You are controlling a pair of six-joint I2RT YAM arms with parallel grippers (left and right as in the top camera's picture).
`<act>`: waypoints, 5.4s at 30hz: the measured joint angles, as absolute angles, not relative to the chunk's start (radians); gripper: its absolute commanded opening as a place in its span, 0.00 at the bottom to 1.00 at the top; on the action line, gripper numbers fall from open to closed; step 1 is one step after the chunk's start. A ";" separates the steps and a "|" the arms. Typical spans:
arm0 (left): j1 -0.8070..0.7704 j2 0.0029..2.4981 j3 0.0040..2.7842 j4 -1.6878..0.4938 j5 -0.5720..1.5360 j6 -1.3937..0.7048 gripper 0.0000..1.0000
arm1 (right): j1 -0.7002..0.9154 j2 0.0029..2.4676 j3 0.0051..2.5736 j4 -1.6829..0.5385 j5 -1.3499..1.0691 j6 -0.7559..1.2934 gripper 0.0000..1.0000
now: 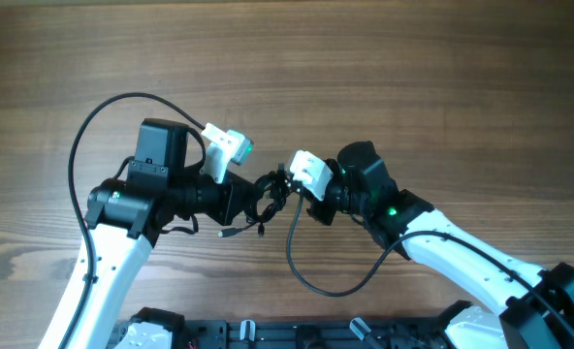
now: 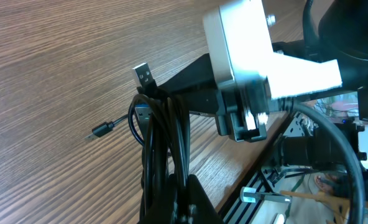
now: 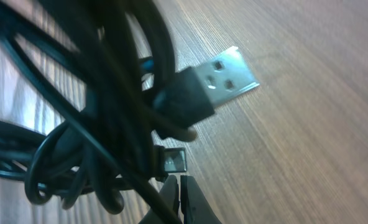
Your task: Untangle cables
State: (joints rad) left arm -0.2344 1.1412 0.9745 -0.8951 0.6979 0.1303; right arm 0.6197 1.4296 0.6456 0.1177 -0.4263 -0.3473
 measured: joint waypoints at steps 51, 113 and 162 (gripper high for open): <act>-0.234 1.154 0.972 -0.522 0.683 -0.467 0.04 | 0.605 1.293 0.645 0.336 -0.426 0.393 0.42; -0.353 1.228 0.970 -0.257 0.900 -0.350 0.04 | 0.095 1.335 0.645 0.186 -1.133 0.382 0.80; -0.391 1.317 0.974 -0.382 0.642 -0.070 0.80 | 0.142 1.335 0.645 0.229 -1.026 0.632 0.06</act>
State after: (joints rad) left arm -0.3908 1.3174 0.9741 -0.3817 0.6418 -0.0704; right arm 0.1425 1.3354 0.6449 0.2291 -1.0264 0.6319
